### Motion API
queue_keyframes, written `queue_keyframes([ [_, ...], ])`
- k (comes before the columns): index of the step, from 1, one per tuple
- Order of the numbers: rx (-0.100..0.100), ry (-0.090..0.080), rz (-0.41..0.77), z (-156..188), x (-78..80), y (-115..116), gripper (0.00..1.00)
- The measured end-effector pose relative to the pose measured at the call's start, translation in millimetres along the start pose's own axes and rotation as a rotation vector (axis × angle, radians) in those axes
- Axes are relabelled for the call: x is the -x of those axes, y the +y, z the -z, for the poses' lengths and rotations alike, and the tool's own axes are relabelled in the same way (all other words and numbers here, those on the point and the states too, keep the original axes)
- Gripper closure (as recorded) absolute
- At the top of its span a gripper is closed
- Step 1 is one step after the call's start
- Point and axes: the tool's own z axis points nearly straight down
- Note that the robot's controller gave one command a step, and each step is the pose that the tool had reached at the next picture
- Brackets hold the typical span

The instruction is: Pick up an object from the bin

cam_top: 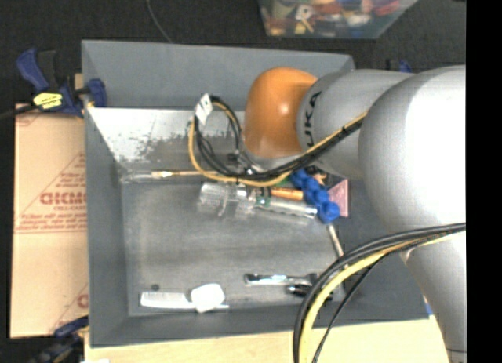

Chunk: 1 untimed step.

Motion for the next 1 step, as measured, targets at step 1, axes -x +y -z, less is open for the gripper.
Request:
queue_keyframes([
  [1,0.000,0.000,0.000,0.0,0.0,0.0,1.00],
])
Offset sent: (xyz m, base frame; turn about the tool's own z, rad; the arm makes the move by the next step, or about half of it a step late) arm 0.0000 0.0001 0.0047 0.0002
